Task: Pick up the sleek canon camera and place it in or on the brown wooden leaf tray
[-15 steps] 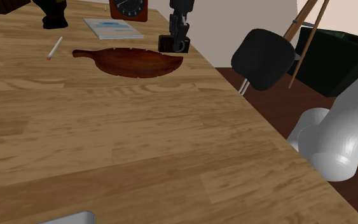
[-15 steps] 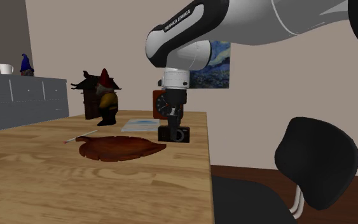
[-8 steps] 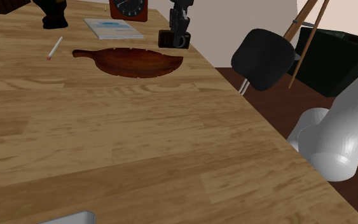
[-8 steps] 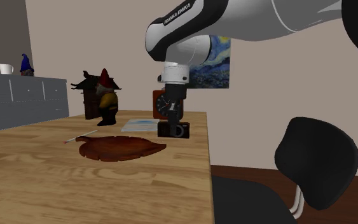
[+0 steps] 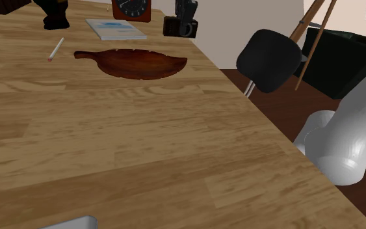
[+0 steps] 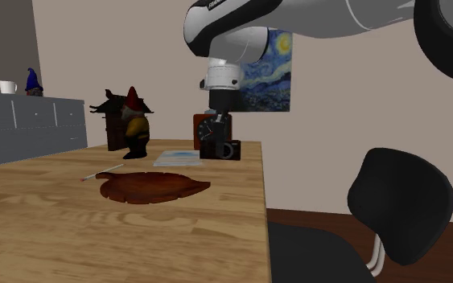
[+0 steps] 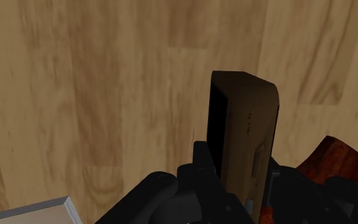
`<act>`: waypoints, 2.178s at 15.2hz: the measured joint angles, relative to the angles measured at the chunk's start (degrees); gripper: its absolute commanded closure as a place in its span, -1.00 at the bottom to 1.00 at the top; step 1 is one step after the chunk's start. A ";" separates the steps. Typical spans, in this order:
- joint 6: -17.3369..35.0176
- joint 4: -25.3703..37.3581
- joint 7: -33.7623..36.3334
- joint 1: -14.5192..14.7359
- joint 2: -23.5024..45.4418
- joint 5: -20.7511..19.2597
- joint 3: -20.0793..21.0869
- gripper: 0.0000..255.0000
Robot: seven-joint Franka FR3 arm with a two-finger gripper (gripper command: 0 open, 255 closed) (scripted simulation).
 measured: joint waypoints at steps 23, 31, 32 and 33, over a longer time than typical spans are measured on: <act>-9.61 21.84 19.06 10.31 11.77 -1.14 8.85 1.00; -2.99 12.71 20.14 10.90 9.21 -1.03 9.29 1.00; -1.95 11.42 20.14 10.91 8.96 -1.00 9.29 1.00; -1.04 10.09 20.14 10.90 8.56 -0.97 9.30 1.00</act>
